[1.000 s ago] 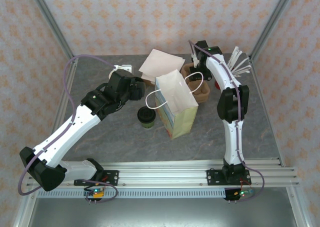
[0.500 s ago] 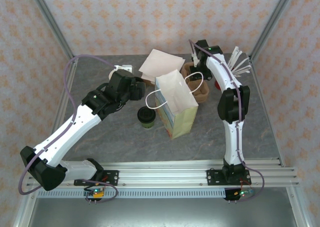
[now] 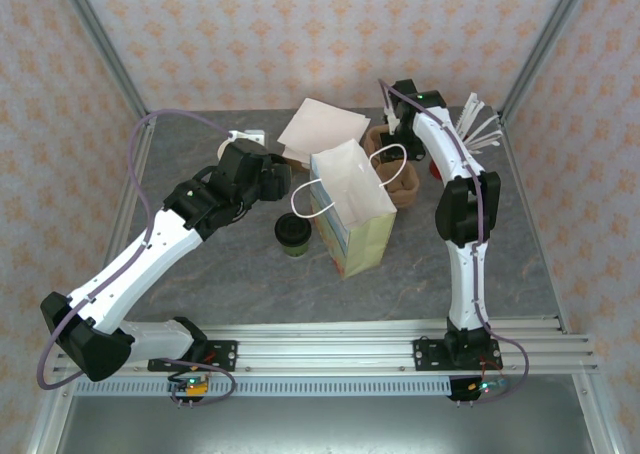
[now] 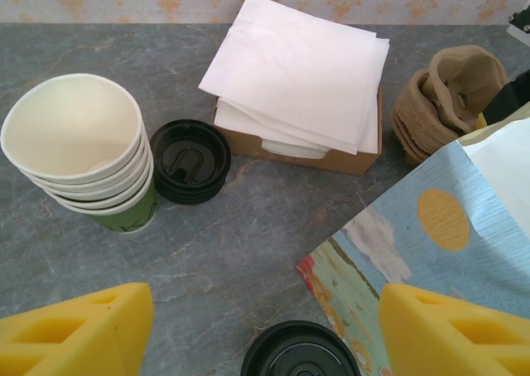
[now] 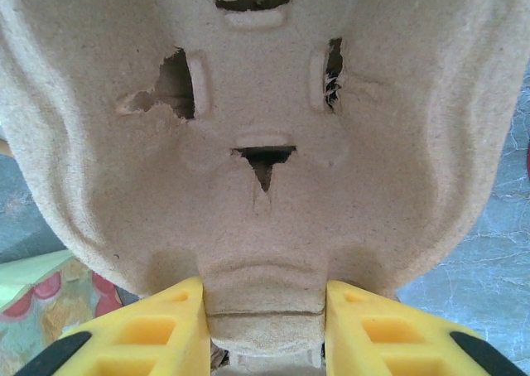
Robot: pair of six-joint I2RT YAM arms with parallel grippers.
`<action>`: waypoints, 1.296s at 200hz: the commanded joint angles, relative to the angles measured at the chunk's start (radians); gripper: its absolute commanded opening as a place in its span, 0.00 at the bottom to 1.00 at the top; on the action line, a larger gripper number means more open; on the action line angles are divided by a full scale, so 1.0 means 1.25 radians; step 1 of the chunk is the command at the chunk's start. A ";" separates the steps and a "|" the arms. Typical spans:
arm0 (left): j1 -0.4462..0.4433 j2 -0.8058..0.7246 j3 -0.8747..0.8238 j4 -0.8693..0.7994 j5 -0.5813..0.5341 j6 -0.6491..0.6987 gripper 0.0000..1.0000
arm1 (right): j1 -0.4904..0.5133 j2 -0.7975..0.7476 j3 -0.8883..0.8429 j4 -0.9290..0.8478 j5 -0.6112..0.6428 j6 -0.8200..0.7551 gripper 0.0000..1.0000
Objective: Pack the takeout coffee
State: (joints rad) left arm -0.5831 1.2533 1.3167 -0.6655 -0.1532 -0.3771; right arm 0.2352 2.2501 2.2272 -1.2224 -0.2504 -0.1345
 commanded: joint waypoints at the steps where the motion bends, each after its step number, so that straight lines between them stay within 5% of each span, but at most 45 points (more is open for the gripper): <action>1: -0.004 0.010 0.003 0.007 0.003 -0.012 0.73 | 0.006 -0.068 0.040 -0.028 0.026 0.009 0.35; 259: -0.004 0.008 -0.001 0.004 0.003 -0.011 0.73 | 0.006 -0.014 -0.005 -0.009 0.006 0.022 0.43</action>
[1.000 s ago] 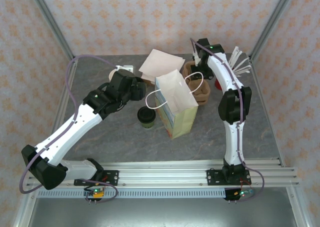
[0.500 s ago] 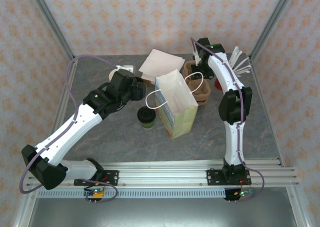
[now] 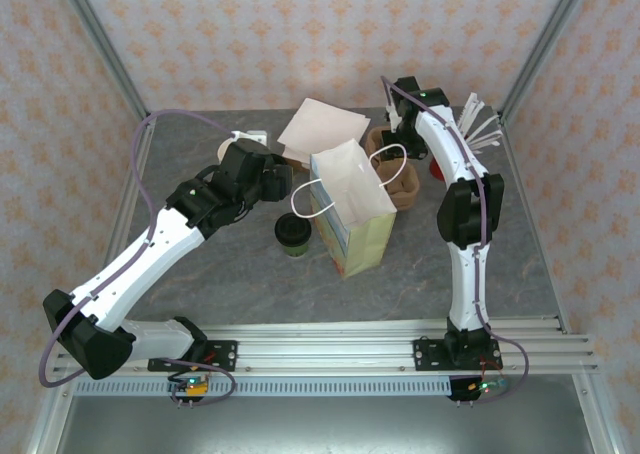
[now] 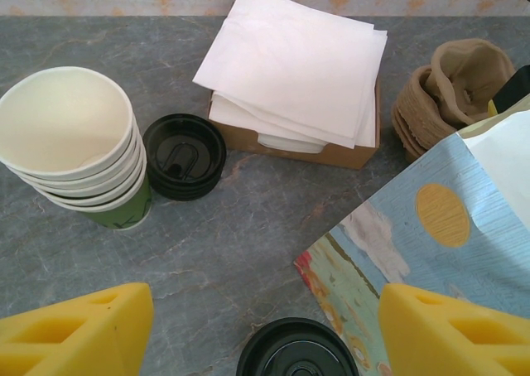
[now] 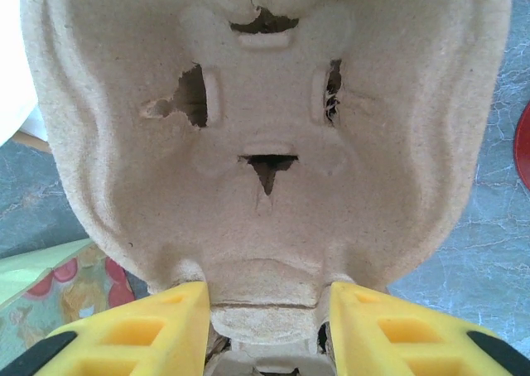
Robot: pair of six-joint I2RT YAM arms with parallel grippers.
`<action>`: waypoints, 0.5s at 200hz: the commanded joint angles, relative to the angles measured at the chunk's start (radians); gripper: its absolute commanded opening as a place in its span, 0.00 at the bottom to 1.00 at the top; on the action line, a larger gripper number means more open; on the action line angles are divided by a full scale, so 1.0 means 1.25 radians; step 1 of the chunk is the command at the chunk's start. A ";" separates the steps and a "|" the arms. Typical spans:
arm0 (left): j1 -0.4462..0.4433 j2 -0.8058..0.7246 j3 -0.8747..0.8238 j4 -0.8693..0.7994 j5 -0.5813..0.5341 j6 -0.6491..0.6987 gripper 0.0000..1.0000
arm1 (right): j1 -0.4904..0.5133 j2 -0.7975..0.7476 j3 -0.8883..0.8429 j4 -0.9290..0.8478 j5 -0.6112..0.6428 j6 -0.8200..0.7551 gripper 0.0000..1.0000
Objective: Pack the takeout coffee
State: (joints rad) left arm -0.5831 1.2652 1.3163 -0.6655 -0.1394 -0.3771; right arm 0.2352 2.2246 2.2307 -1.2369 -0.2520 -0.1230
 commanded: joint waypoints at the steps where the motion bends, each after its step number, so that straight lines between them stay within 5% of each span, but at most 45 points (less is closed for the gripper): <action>1: -0.004 -0.002 -0.001 0.004 -0.008 -0.011 0.73 | 0.006 0.006 -0.008 0.003 0.007 0.013 0.43; 100: -0.005 0.002 -0.005 0.011 -0.003 -0.015 0.73 | 0.011 -0.051 -0.128 0.069 0.002 0.033 0.47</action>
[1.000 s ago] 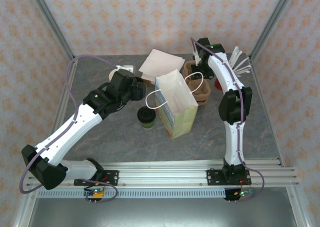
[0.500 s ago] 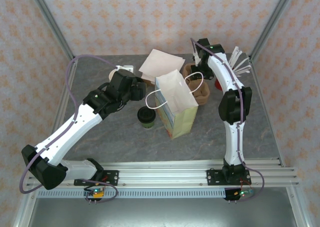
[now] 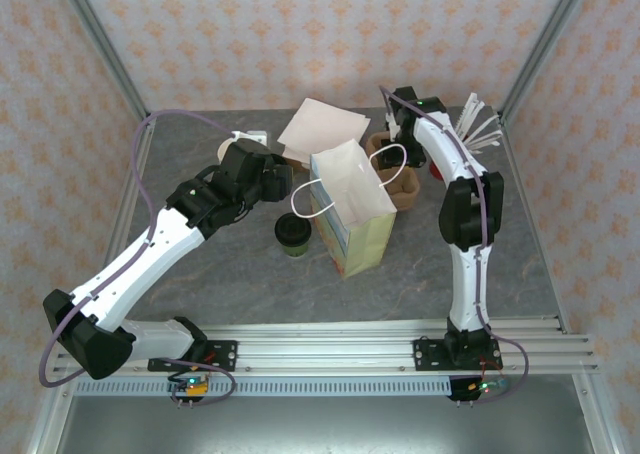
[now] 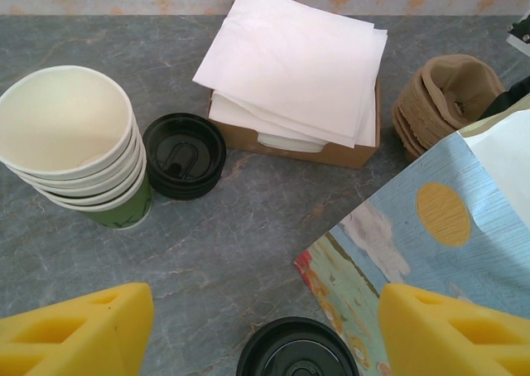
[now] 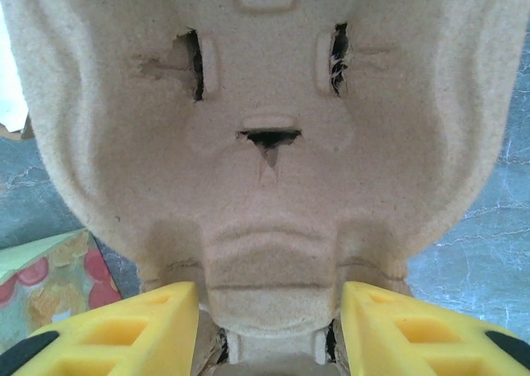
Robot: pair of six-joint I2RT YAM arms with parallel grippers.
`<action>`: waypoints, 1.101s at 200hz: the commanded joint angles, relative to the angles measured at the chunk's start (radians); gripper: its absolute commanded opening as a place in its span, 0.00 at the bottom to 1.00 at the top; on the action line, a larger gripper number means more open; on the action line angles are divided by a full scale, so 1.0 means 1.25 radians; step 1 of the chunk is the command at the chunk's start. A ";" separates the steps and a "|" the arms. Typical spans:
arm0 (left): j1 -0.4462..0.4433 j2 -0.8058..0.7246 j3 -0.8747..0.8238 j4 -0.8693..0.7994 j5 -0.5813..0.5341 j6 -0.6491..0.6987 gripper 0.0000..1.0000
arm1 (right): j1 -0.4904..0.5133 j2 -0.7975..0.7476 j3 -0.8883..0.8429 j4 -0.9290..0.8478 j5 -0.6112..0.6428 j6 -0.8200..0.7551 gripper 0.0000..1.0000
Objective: Pack the takeout coffee
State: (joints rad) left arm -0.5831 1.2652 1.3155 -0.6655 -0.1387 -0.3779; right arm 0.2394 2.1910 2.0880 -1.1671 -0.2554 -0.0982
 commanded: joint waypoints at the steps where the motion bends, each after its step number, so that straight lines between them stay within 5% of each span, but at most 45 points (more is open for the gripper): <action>1: -0.005 0.001 -0.004 0.010 -0.003 -0.015 0.73 | 0.007 -0.024 -0.013 0.014 0.005 0.014 0.47; 56: -0.005 -0.002 -0.005 0.008 -0.005 -0.017 0.73 | 0.007 -0.024 0.015 0.004 0.008 0.010 0.36; 220: -0.005 0.006 0.008 0.011 0.005 -0.011 0.73 | 0.007 -0.101 0.068 -0.058 0.055 0.000 0.34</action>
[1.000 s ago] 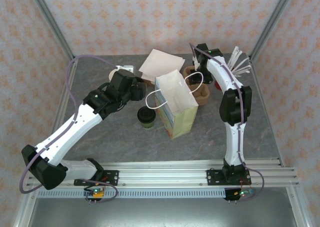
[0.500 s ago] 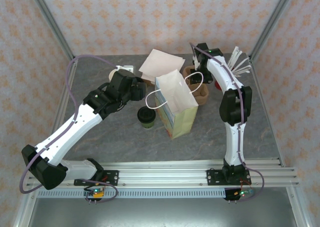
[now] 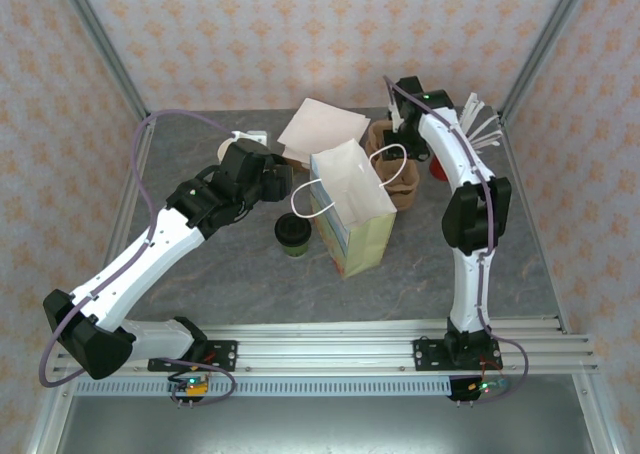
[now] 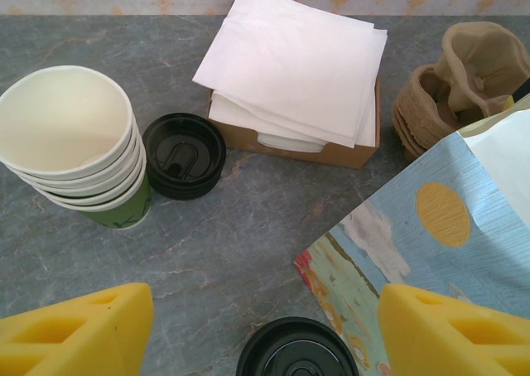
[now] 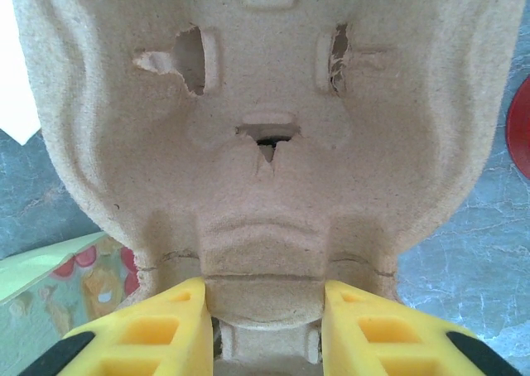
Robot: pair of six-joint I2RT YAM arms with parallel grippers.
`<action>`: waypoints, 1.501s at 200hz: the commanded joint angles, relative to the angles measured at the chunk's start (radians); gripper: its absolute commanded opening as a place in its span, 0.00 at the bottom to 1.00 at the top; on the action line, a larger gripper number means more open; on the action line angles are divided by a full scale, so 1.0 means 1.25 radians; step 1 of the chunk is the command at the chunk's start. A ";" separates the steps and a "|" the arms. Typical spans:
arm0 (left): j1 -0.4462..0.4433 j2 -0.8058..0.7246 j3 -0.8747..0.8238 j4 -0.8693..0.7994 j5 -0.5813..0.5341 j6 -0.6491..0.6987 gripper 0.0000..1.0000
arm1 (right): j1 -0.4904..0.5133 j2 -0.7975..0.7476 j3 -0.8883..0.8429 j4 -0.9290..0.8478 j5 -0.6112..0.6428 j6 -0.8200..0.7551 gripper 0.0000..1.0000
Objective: Pack the takeout coffee
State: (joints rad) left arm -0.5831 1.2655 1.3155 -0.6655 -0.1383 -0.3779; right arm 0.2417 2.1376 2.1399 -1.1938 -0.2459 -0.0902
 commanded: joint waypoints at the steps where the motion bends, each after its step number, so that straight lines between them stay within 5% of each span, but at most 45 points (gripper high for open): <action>1: -0.005 0.005 0.008 0.011 0.004 -0.011 0.73 | 0.005 -0.059 0.027 -0.037 0.049 -0.007 0.34; 97: -0.006 -0.043 0.013 0.018 0.048 0.006 0.73 | -0.010 -0.315 0.045 -0.102 0.136 0.020 0.34; 189: -0.005 -0.065 -0.012 0.023 0.041 0.020 0.74 | 0.219 -0.463 0.158 -0.199 0.127 0.054 0.34; 259: 0.052 -0.049 -0.027 0.042 0.341 -0.047 0.72 | 0.344 -0.384 0.113 -0.142 0.056 0.094 0.34; 300: 0.058 -0.005 -0.032 0.054 0.414 -0.040 0.62 | 0.360 -0.375 0.030 -0.090 0.052 0.120 0.34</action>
State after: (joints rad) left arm -0.5140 1.2285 1.2972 -0.6300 0.2661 -0.4232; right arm 0.6830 1.6718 2.2066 -1.3552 -0.1802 0.0254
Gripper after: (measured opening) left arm 0.656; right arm 0.339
